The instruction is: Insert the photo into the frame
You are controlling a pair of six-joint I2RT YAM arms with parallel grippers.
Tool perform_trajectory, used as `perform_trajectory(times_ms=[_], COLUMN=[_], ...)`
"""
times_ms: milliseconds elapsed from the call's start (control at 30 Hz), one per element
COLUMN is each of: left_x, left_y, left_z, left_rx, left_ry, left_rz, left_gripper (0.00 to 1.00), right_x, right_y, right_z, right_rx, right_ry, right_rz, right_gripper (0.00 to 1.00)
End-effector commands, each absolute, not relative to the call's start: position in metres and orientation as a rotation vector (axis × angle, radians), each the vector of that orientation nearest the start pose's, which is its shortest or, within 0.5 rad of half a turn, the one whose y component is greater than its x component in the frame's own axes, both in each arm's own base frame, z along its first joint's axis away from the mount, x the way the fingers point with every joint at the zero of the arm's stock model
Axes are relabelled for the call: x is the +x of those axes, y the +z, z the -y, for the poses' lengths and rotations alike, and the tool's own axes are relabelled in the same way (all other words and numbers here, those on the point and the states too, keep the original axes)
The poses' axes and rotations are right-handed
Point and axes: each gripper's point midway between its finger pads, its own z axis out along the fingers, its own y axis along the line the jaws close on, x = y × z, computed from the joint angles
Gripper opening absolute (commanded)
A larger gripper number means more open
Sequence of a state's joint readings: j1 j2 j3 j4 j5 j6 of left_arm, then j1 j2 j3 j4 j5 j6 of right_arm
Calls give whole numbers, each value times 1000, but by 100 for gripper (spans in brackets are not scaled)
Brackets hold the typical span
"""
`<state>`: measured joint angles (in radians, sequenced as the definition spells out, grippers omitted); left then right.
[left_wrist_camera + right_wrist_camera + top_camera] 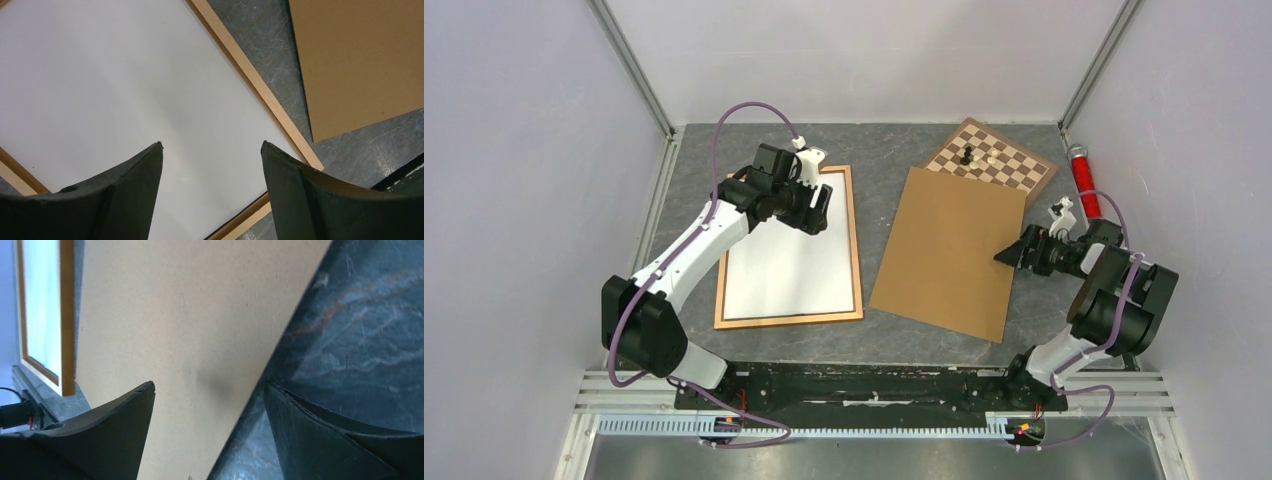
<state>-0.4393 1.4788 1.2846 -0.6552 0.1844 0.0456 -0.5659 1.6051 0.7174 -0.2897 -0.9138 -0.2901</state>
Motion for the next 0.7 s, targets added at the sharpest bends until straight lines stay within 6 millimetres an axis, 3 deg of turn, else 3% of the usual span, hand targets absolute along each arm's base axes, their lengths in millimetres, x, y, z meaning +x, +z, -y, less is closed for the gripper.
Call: perform_trajectory(times_ms=[0, 467, 533, 667], left_x=[339, 339, 339, 338], left_y=[193, 187, 185, 182], left_z=[190, 189, 190, 189], left_rx=[679, 678, 676, 674], left_ry=[-380, -369, -374, -377], left_rz=[-2274, -2286, -2291, -2298], left_gripper=[78, 78, 78, 78], right_x=[296, 307, 309, 314], right_y=[10, -5, -8, -4], right_z=[32, 19, 18, 17], right_rx=[102, 130, 138, 138], right_ry=[885, 1088, 1105, 1136], right_rz=[-2331, -2244, -2233, -2204], right_gripper=[84, 77, 72, 50])
